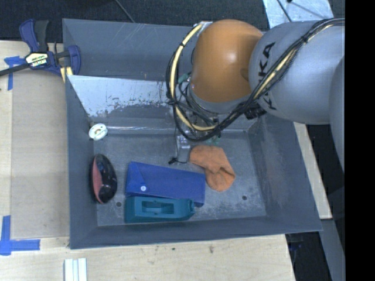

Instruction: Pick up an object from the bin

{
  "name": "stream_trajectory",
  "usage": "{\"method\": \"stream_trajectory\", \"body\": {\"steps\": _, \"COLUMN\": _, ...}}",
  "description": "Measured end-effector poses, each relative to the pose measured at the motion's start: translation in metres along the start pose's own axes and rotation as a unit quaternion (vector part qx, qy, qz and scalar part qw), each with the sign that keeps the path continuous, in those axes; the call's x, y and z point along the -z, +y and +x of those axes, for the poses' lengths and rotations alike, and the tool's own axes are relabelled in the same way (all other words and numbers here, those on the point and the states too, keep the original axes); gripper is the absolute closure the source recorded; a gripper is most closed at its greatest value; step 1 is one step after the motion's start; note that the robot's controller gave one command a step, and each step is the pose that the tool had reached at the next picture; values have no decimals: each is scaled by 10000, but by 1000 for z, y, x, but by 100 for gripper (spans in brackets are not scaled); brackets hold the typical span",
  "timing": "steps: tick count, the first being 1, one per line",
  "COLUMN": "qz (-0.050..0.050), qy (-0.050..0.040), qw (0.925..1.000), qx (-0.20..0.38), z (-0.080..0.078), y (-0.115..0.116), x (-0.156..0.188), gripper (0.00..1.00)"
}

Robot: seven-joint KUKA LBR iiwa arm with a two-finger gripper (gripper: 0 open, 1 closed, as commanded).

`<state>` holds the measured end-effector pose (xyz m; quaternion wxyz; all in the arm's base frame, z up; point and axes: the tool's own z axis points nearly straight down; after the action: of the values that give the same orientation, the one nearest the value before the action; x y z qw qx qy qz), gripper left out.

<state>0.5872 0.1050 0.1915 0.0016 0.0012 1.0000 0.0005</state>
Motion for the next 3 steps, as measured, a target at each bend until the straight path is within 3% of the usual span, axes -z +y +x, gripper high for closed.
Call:
{"method": "stream_trajectory", "body": {"steps": 1, "qz": 0, "qy": 0, "qw": 10000, "qx": -1, "z": 0, "y": 0, "x": 0, "gripper": 0}}
{"method": "stream_trajectory", "body": {"steps": 2, "qz": 1, "qy": -9, "qw": 10000, "qx": 45, "z": 53, "y": -46, "x": -14, "gripper": 0}}
{"method": "stream_trajectory", "body": {"steps": 3, "qz": 9, "qy": 22, "qw": 10000, "qx": 61, "z": 49, "y": -67, "x": -28, "gripper": 0}}
